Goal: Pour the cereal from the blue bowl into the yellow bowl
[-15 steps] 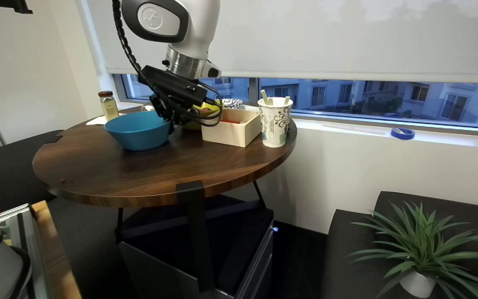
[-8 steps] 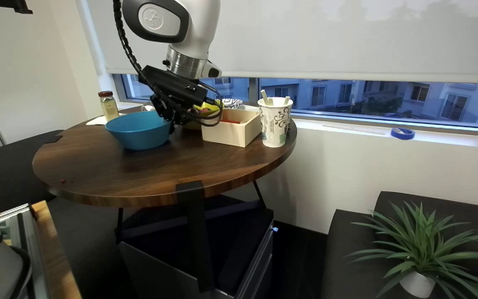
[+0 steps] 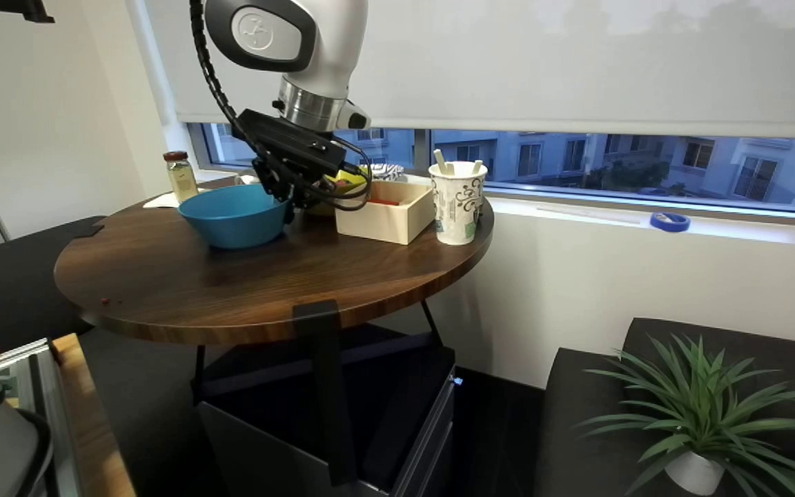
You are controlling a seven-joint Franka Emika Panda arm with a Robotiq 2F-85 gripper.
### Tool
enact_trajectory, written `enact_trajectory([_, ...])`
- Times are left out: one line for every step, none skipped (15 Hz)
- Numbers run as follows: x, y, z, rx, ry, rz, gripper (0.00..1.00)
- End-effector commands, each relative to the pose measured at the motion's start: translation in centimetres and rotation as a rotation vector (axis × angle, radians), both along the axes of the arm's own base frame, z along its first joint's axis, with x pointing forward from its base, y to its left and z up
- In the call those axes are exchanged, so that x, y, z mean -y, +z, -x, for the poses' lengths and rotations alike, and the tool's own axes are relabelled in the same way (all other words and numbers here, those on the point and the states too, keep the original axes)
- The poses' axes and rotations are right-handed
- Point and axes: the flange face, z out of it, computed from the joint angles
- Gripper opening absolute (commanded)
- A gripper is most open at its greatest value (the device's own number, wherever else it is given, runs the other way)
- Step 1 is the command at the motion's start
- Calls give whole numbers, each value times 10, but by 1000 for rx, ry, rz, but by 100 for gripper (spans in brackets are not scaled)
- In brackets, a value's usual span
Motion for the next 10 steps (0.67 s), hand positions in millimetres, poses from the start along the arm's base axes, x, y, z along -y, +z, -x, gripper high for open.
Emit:
enact_trajectory([-1,-3,-4,6,-27,1,45])
enact_trajectory([-1,0,-4,11,-31,5,54])
enact_trajectory([0,7,-4,17,-35,11,60])
enact_trajectory([1,15,-4,30,-39,16,67])
enact_trajectory([1,26,-4,44,-46,21,76])
enact_trajectory([2,35,-5,55,-52,20,83])
enact_trajectory([3,46,-3,62,-67,30,92])
enact_trajectory([3,56,-3,73,-80,35,98])
enact_trajectory([3,67,1,78,-93,43,100])
enact_trajectory([1,79,4,100,-94,49,100])
